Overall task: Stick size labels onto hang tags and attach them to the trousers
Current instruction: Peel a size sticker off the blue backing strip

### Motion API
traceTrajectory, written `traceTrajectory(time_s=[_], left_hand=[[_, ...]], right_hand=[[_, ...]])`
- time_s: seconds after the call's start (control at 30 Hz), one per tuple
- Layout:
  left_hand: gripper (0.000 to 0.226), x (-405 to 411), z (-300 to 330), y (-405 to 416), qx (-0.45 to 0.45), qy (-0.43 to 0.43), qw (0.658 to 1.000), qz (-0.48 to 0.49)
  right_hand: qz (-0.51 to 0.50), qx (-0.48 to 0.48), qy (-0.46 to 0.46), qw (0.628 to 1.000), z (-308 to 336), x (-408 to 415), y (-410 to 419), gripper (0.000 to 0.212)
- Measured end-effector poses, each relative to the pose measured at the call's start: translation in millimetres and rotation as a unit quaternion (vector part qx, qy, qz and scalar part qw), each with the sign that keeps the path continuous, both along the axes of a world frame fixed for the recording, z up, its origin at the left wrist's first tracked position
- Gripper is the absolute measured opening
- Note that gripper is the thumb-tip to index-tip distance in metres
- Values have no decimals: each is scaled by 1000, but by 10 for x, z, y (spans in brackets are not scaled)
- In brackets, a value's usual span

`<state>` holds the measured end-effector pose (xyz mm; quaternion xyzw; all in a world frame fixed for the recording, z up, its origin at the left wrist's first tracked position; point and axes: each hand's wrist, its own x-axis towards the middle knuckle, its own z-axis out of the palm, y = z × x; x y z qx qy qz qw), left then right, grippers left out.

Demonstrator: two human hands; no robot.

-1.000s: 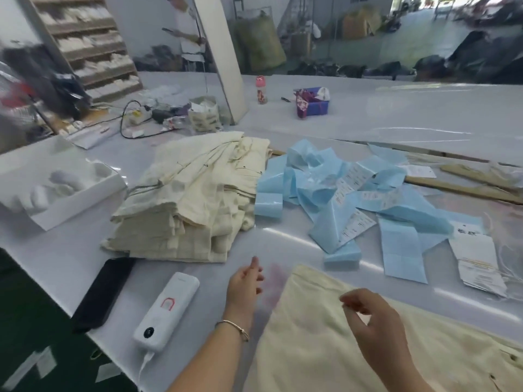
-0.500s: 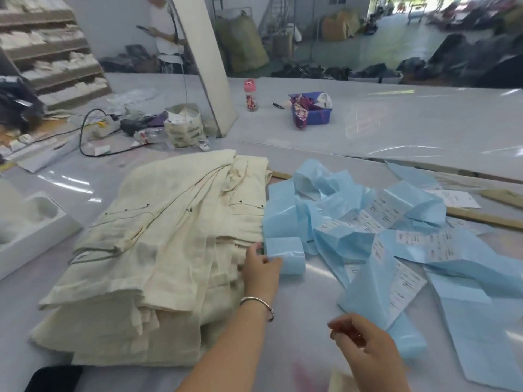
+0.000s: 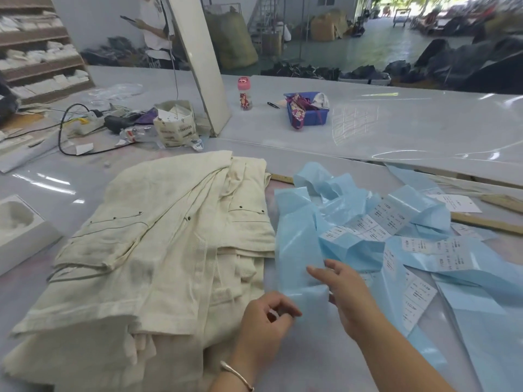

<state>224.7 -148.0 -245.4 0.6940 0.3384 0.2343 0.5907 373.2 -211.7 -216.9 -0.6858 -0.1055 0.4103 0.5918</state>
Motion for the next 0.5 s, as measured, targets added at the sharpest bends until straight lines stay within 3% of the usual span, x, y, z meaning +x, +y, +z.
traceTrajectory(time_s=[0.13,0.2,0.27,0.33,0.4,0.5], left_hand=[[23,-156,-156,-23,115,67,987,-92],[18,-179,-206,-21,155,77,982,-78],[9,-183,-183,-41,121,43,992,-2],[10,-144,-84,-49,31,-20,998,58],[16,-61,83,-57,-66,-86,992,59],[40,77,320,-82,-101,-95,990,21]], right_hand=[[-14,26,58,998,-19,-38,38,29],[-43,58,78,994,-37,-37,-8,31],[-52,98,98,989,-28,-46,-100,34],[-43,138,123,982,-6,-71,-221,41],[-29,175,150,973,24,-88,-347,39],[-10,205,188,960,50,-75,-494,38]])
